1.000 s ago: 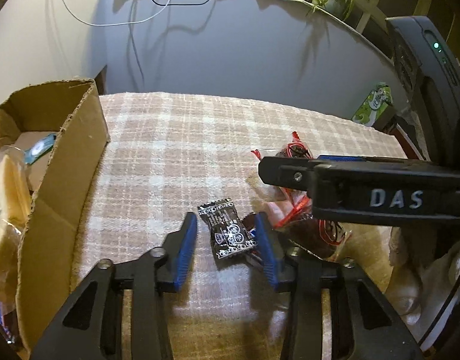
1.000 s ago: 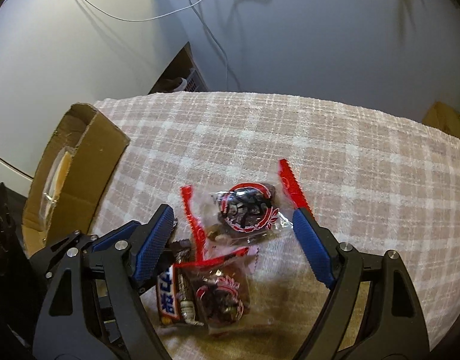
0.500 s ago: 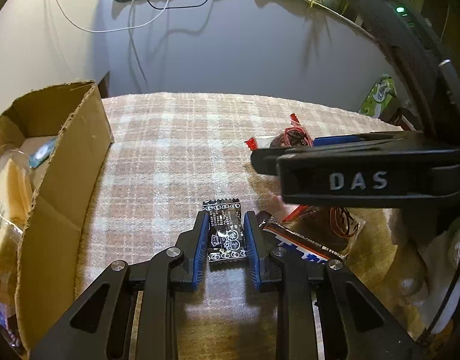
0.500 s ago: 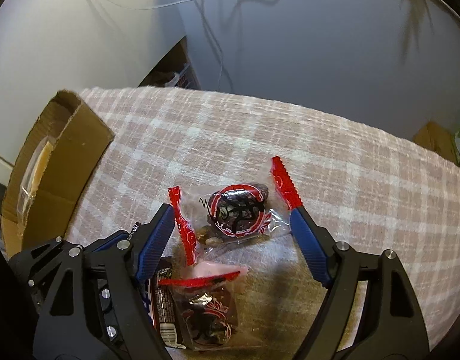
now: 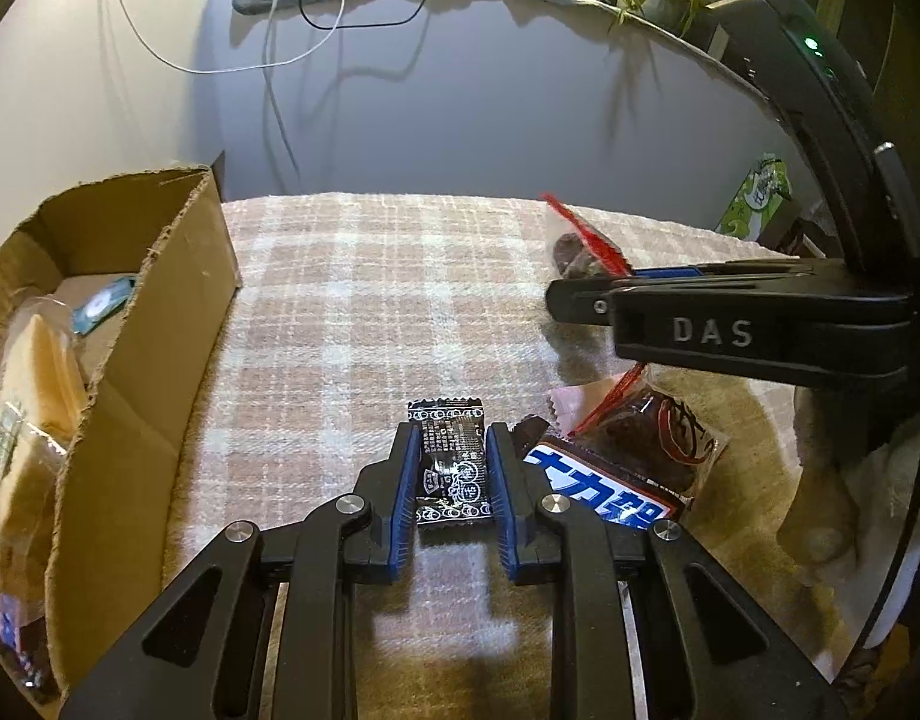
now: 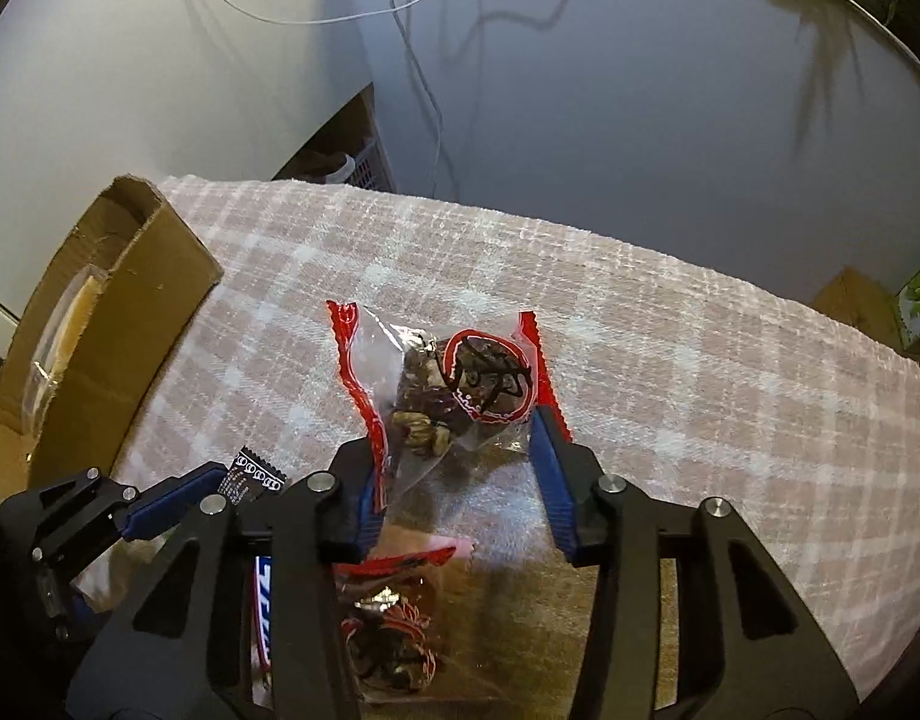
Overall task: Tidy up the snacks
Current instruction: 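Grasp the black printed packet with left tool while right tool grasps red-wrapped candy bag, then carry the black packet and red candy bag into the box and open both tools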
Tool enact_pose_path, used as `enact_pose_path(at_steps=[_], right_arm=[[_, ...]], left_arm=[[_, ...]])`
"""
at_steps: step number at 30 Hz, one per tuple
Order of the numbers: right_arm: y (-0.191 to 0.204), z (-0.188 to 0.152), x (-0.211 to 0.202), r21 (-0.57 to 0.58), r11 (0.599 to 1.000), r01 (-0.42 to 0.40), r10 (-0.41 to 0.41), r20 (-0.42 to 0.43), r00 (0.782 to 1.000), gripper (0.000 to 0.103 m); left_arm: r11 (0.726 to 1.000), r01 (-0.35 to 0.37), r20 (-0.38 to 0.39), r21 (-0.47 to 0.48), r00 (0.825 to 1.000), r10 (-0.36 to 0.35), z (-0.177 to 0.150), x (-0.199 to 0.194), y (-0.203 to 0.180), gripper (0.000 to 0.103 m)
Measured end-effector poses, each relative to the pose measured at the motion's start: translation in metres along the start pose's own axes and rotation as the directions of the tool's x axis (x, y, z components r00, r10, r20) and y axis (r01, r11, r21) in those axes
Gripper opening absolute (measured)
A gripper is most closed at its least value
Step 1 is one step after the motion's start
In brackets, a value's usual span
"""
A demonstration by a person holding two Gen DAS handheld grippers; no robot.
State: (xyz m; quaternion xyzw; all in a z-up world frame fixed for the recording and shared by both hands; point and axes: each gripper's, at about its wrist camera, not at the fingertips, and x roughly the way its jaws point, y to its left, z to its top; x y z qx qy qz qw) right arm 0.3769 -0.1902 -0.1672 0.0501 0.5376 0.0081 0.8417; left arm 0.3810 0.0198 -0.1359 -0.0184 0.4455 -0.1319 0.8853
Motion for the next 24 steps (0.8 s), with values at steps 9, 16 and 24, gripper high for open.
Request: enact_pose_path(at_steps=[9, 16, 24], right_arm=[[-0.005, -0.008, -0.034, 0.004, 1.000, -0.029, 0.028, 0.060, 0.998, 0.041], [-0.001, -0.007, -0.075, 0.000, 0.998, -0.068, 0.067, 0.117, 0.991, 0.041], [0.042, 0.004, -0.095, -0.065, 0.992, -0.110, 0.119, 0.163, 0.979, 0.041]], left_arm=[[1.000, 0.025, 0.075, -0.013, 0.997, -0.024, 0.004, -0.031, 0.001, 0.021], [0.998, 0.051, 0.173, -0.043, 0.984, -0.042, 0.013, -0.068, 0.014, 0.021], [0.997, 0.016, 0.247, -0.075, 0.969, 0.003, 0.012, -0.097, 0.047, 0.021]])
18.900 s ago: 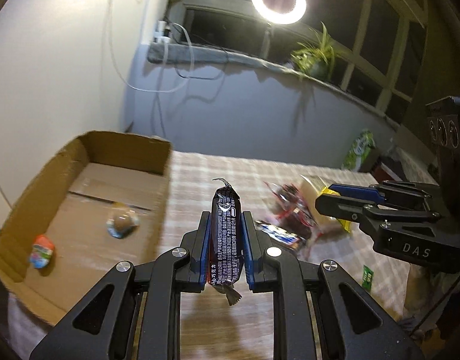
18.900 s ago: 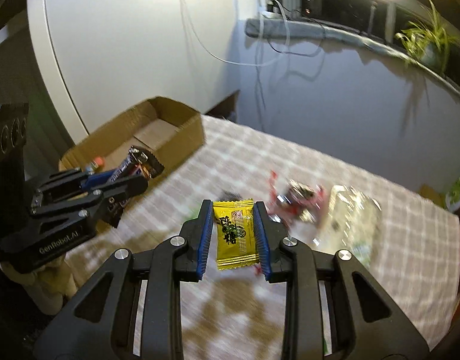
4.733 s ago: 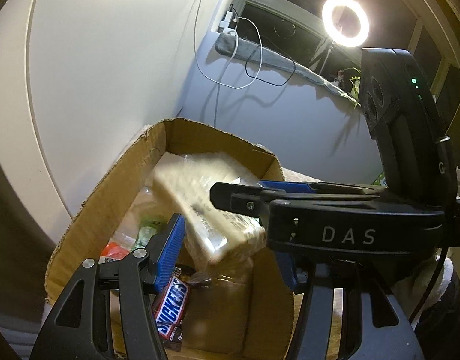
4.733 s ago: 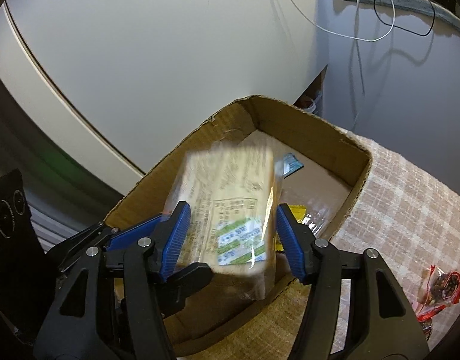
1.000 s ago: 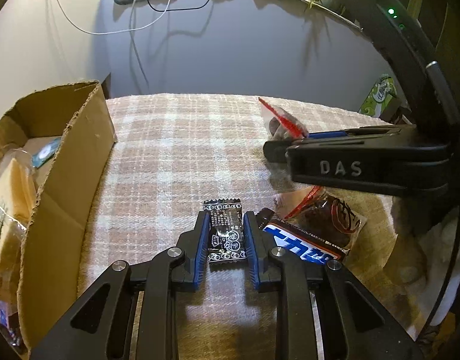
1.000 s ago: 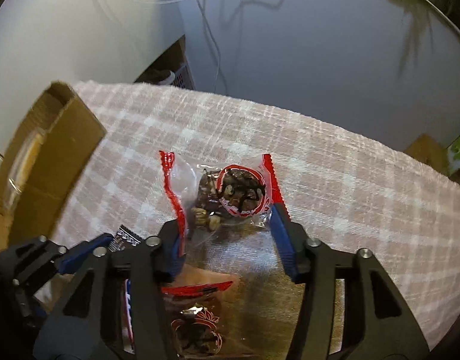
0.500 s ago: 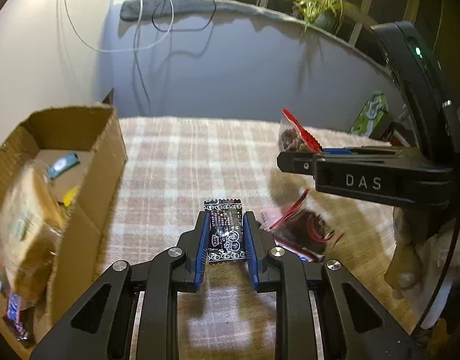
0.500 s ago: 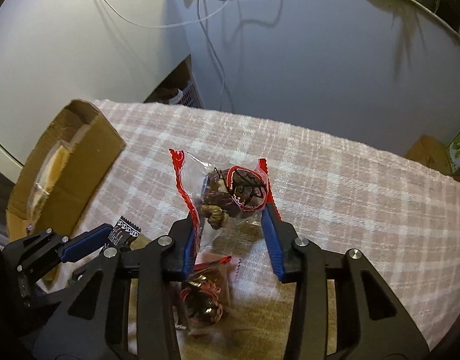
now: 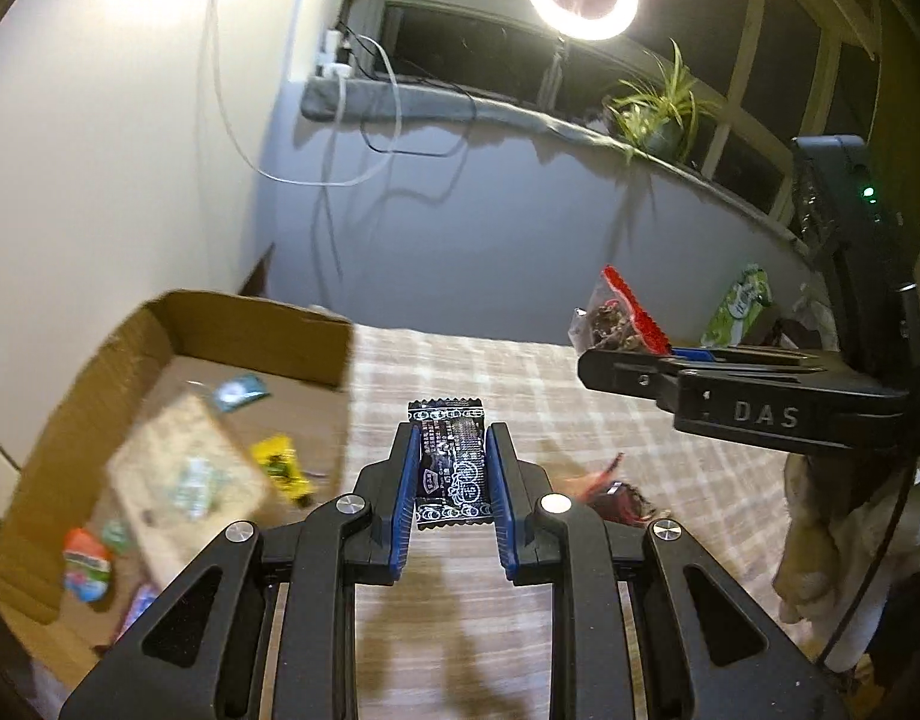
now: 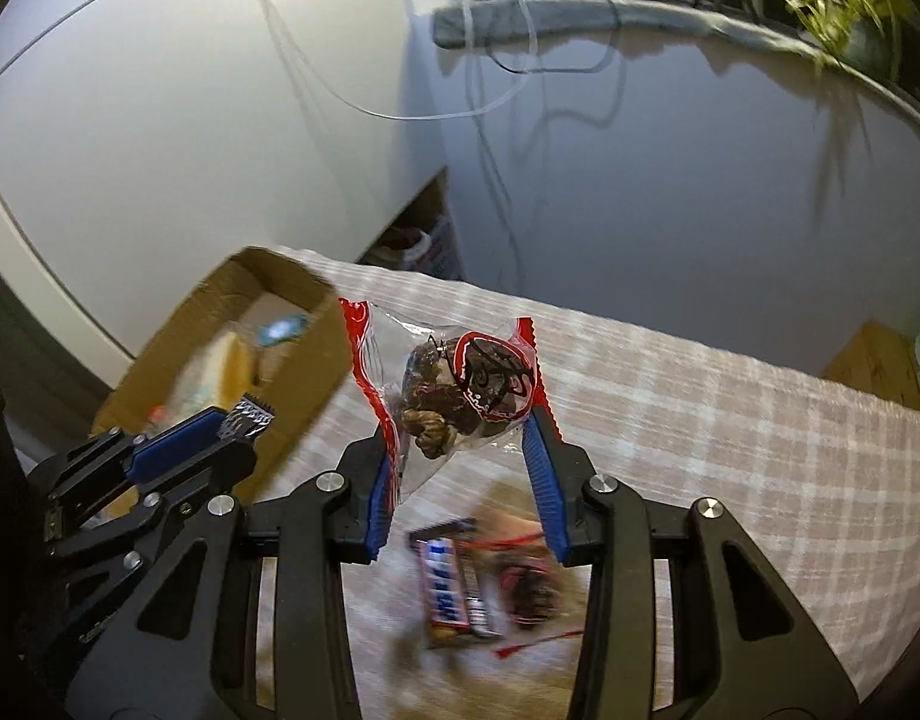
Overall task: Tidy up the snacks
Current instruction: 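Carry the black packet and red candy bag into the box and open both tools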
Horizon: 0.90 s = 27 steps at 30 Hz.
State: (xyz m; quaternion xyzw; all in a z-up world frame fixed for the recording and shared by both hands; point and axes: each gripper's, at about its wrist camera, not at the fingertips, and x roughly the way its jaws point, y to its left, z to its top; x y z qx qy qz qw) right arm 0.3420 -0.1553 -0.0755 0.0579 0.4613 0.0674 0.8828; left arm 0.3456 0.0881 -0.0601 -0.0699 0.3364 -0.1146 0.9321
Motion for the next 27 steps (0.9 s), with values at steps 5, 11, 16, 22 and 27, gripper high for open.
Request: enact_pose_path(at_steps=[5, 11, 16, 22, 27], right_arm=[[0.034, 0.008, 0.009, -0.037, 0.999, -0.039, 0.039, 0.009, 0.999, 0.041], [0.068, 0.012, 0.025, -0.075, 0.994, -0.085, 0.085, -0.004, 0.996, 0.041], [0.090, 0.016, 0.036, -0.096, 0.989, -0.114, 0.113, -0.014, 0.993, 0.041], [0.111, 0.021, 0.048, -0.119, 0.984, -0.135, 0.133, -0.030, 0.991, 0.041], [0.124, 0.024, 0.059, -0.128, 0.980, -0.150, 0.145, -0.050, 0.988, 0.041]], left_arm=[[0.999, -0.029, 0.021, -0.040, 0.999, 0.030, -0.002, -0.010, 0.027, 0.021], [0.994, -0.059, 0.049, -0.090, 0.997, 0.064, -0.004, -0.026, 0.055, 0.021], [0.990, -0.082, 0.067, -0.116, 0.994, 0.090, -0.006, -0.035, 0.074, 0.021], [0.985, -0.098, 0.067, -0.140, 0.992, 0.108, -0.010, -0.039, 0.092, 0.021], [0.983, -0.104, 0.064, -0.148, 0.991, 0.115, -0.013, -0.041, 0.100, 0.021]])
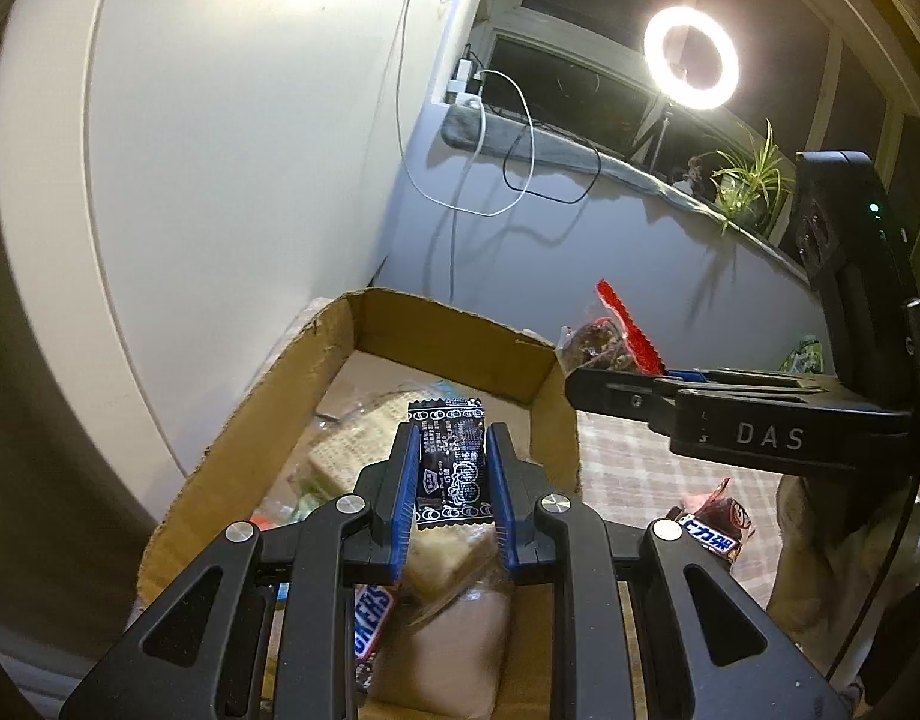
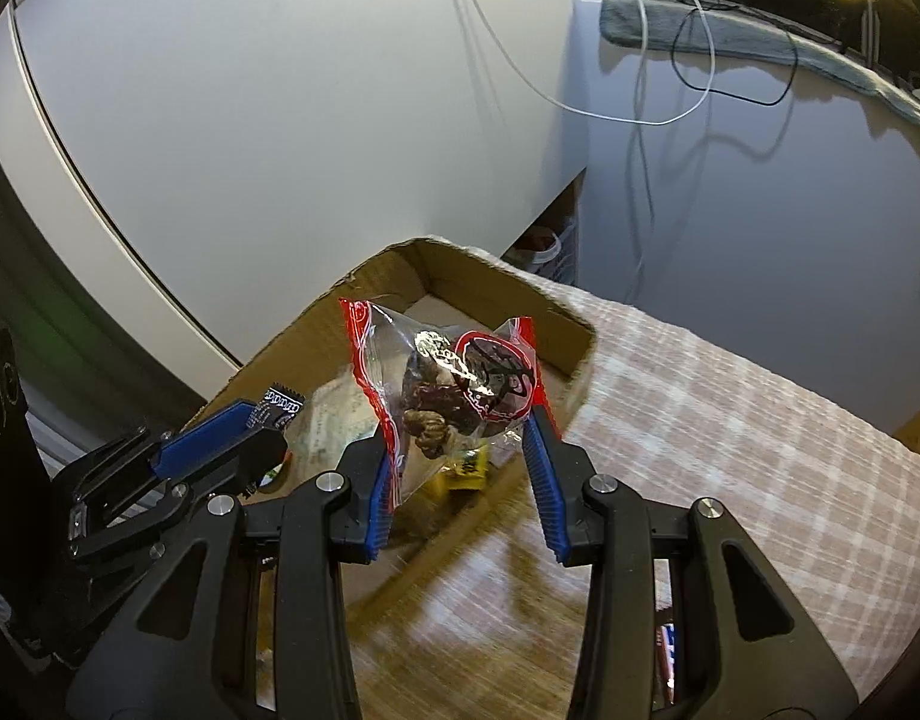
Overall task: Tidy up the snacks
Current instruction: 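Carry the black packet and red candy bag into the box and open both tools, then move both tools back to the Snickers bar and red-wrapped chocolate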
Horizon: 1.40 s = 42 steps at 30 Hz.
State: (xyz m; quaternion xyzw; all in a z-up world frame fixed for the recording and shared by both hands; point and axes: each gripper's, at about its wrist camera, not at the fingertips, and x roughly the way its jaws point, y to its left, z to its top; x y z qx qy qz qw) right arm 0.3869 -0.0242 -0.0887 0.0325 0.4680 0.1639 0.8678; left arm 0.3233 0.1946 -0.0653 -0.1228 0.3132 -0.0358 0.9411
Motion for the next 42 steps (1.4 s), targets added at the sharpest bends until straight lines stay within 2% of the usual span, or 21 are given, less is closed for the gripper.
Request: enact_pose_path(at_steps=[17, 18, 19, 21, 22, 23, 25, 26, 28, 31, 42], right_arm=[[0.009, 0.008, 0.016, -0.026, 0.999, 0.018, -0.019, -0.027, 0.999, 0.043], [0.009, 0.008, 0.016, -0.028, 0.999, 0.022, -0.023, -0.025, 0.999, 0.044], [0.008, 0.008, 0.015, -0.029, 0.999, 0.025, -0.025, -0.024, 0.999, 0.050], [0.007, 0.008, 0.013, -0.029, 0.999, 0.033, -0.033, -0.016, 0.999, 0.062], [0.007, 0.009, 0.012, -0.029, 0.999, 0.039, -0.039, -0.009, 0.999, 0.067], [0.006, 0.009, 0.011, -0.029, 0.999, 0.044, -0.044, -0.004, 0.999, 0.068], [0.004, 0.010, 0.009, -0.025, 0.998, 0.055, -0.054, 0.002, 0.999, 0.075], [0.003, 0.010, 0.008, -0.021, 0.998, 0.061, -0.061, 0.008, 0.998, 0.076], [0.001, 0.011, 0.006, -0.017, 0.998, 0.068, -0.067, 0.014, 0.998, 0.086], [-0.001, 0.011, 0.003, -0.010, 0.997, 0.075, -0.075, 0.030, 0.997, 0.091], [-0.006, 0.010, -0.004, -0.005, 0.995, 0.101, -0.101, 0.039, 0.994, 0.092]], left_arm=[[1.000, -0.018, -0.003, -0.007, 1.000, 0.018, -0.001, 0.000, 0.005, 0.022], [1.000, -0.020, -0.001, -0.005, 1.000, 0.020, -0.001, -0.001, 0.005, 0.022], [1.000, -0.022, 0.001, -0.003, 1.000, 0.022, 0.000, -0.001, 0.005, 0.022], [1.000, -0.028, 0.003, -0.001, 1.000, 0.028, 0.000, -0.001, 0.004, 0.032], [1.000, -0.030, 0.004, -0.003, 1.000, 0.030, 0.000, -0.001, 0.005, 0.045], [1.000, -0.030, 0.012, -0.001, 0.999, 0.030, 0.000, -0.002, 0.004, 0.050], [0.999, -0.035, 0.017, 0.006, 0.999, 0.035, 0.000, -0.003, 0.003, 0.052], [0.999, -0.039, 0.020, 0.008, 0.999, 0.039, 0.000, -0.003, 0.003, 0.061], [0.999, -0.044, 0.031, 0.008, 0.999, 0.044, 0.001, -0.004, 0.002, 0.068], [0.999, -0.045, 0.030, 0.014, 0.999, 0.045, 0.001, -0.004, 0.002, 0.069], [0.999, -0.039, 0.031, 0.020, 0.999, 0.039, 0.004, -0.005, -0.005, 0.072]])
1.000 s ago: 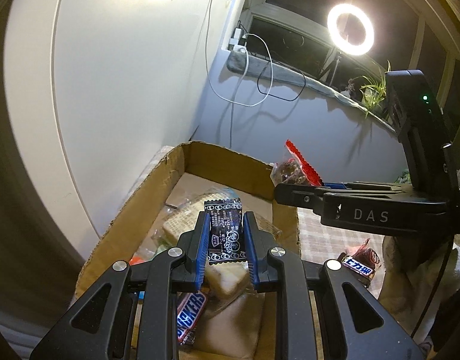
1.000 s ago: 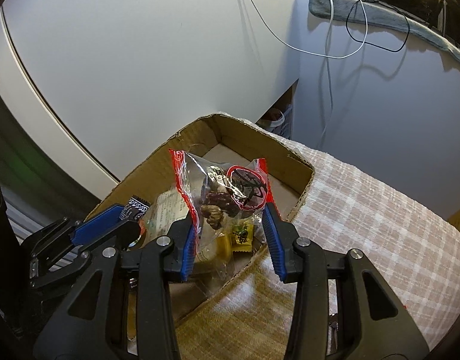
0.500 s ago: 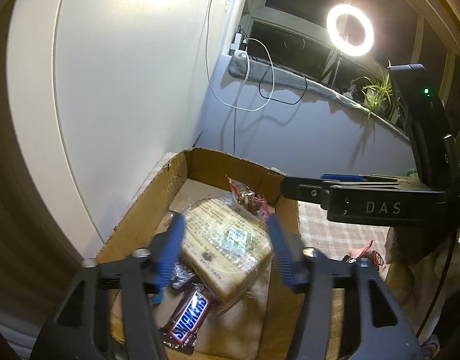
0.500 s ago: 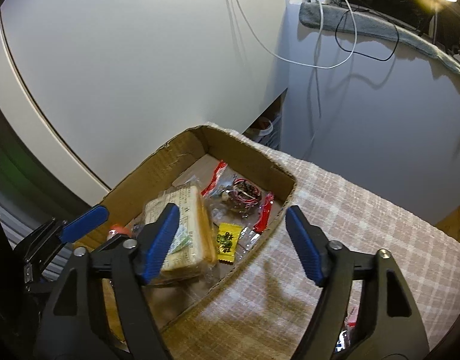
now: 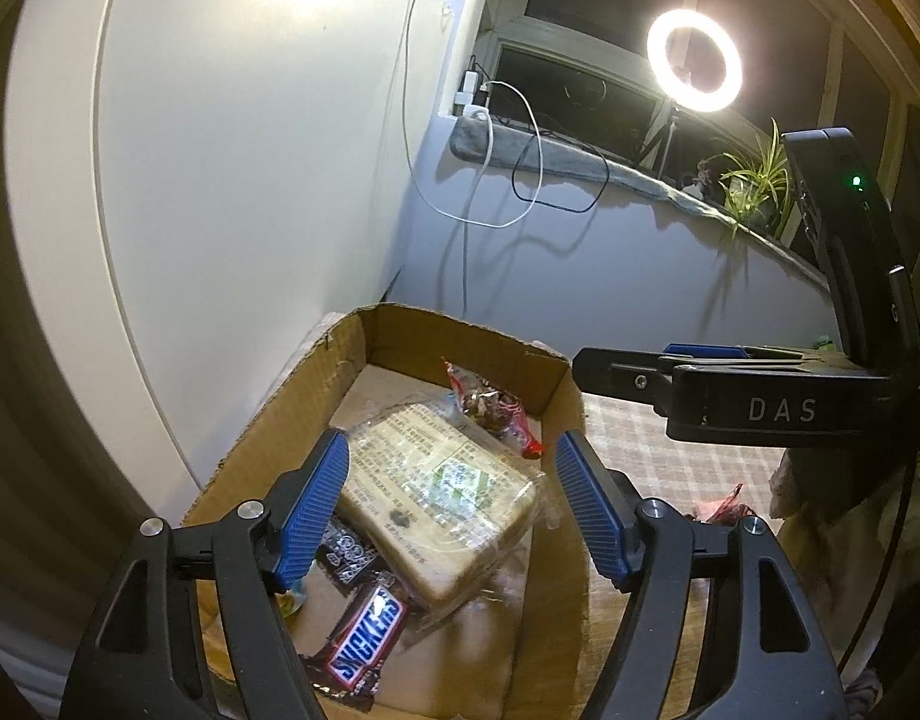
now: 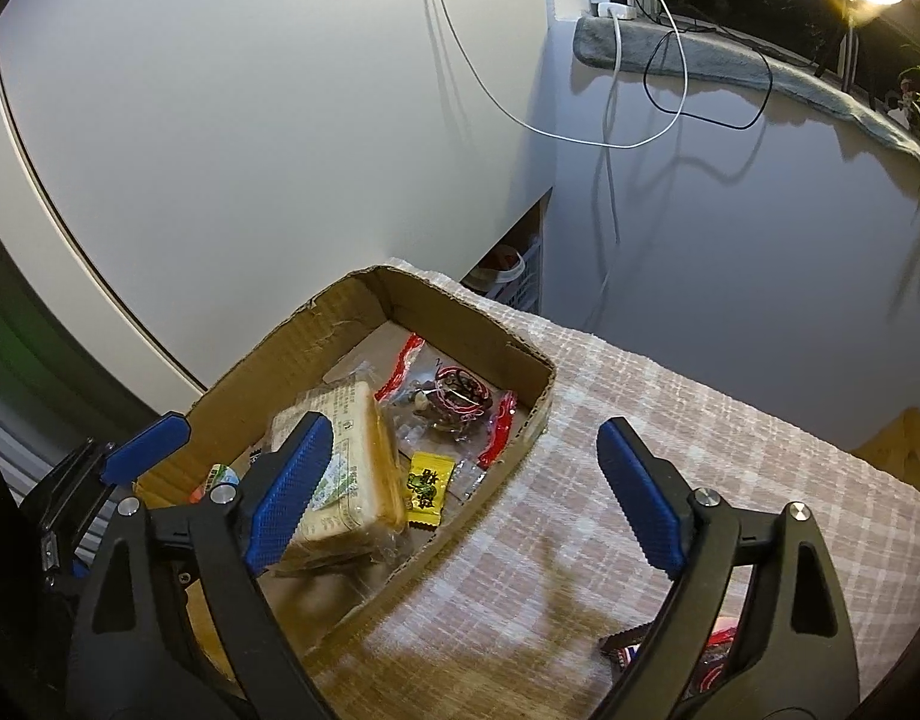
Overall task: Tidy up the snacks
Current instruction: 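Move both tools back to the Snickers bar and red-wrapped chocolate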
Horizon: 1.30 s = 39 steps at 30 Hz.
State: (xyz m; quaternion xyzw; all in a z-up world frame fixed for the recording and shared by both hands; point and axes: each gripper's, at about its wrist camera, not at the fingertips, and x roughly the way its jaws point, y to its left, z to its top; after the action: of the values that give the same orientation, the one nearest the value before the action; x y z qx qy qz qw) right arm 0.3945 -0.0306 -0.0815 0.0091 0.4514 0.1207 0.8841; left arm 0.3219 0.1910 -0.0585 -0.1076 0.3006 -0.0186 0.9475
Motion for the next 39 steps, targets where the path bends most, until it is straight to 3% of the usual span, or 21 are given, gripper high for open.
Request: enact_pose_path(at_steps=[23, 39], right_arm=[[-0.056, -0.022, -0.052, 0.061, 0.996, 0.068, -0.071, 0.042, 0.997, 0.092], [-0.114, -0.066, -0.061, 0.092, 0.990, 0.111, -0.109, -0.026, 0.994, 0.092]], left_arm=[[0.994, 0.075, -0.016, 0.083, 0.997, -0.074, 0.000, 0.005, -0.060, 0.072], [0.977, 0.143, -0.101, 0.160, 0.987, -0.128, -0.018, 0.021, -0.107, 0.072]])
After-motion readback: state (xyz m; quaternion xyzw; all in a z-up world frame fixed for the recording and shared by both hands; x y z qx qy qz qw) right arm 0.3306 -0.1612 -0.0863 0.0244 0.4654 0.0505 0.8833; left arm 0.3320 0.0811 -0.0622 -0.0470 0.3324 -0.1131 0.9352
